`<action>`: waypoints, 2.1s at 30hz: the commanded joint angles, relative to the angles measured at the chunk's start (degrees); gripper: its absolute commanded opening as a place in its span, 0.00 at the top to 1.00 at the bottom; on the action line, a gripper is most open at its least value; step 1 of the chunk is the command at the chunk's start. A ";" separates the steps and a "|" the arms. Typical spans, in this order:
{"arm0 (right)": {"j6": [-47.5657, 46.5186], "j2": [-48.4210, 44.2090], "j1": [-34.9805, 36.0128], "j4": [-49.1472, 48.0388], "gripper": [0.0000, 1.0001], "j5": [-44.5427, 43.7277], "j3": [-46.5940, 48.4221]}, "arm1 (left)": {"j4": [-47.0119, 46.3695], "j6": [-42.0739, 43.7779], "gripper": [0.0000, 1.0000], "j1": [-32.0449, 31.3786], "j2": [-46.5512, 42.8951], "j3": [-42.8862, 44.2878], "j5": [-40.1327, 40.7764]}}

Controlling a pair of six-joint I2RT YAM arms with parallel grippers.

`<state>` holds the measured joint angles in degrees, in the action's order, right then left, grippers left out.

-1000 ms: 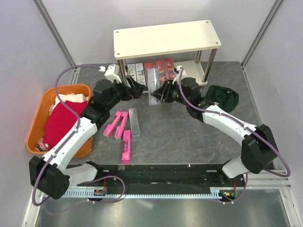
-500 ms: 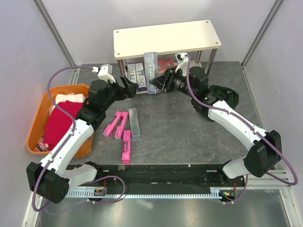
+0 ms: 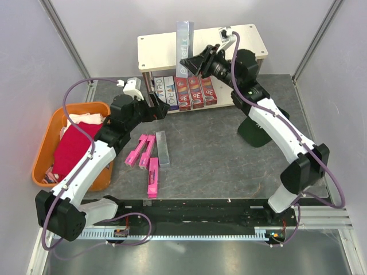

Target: Place and organize the toothpastes onto the shelf

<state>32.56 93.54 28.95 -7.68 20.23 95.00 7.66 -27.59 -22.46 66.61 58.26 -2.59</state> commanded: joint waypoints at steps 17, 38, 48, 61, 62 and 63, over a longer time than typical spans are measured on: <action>10.68 31.52 -5.83 0.38 0.67 11.94 40.85 | 0.34 2.02 0.00 0.57 3.53 3.44 -4.18; 10.86 29.78 -8.73 4.25 0.12 5.70 34.46 | -0.10 1.32 0.00 0.66 5.20 3.18 -4.62; 10.69 26.00 -7.59 4.08 0.27 9.30 29.64 | -0.01 1.32 0.00 0.66 4.67 2.74 -4.18; 10.25 21.51 -5.31 2.94 0.30 7.19 20.14 | -0.19 0.96 0.00 0.66 4.67 1.59 -3.83; 10.16 21.43 -5.31 2.94 0.30 7.02 19.87 | -0.10 1.05 0.00 0.66 4.67 1.51 -3.74; 10.07 21.08 -5.31 2.85 0.30 5.63 18.83 | 0.07 1.14 0.00 0.66 4.58 1.51 -3.48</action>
<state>42.89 116.16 23.86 -6.39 28.16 116.62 7.70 -26.89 -22.20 71.75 59.70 -6.52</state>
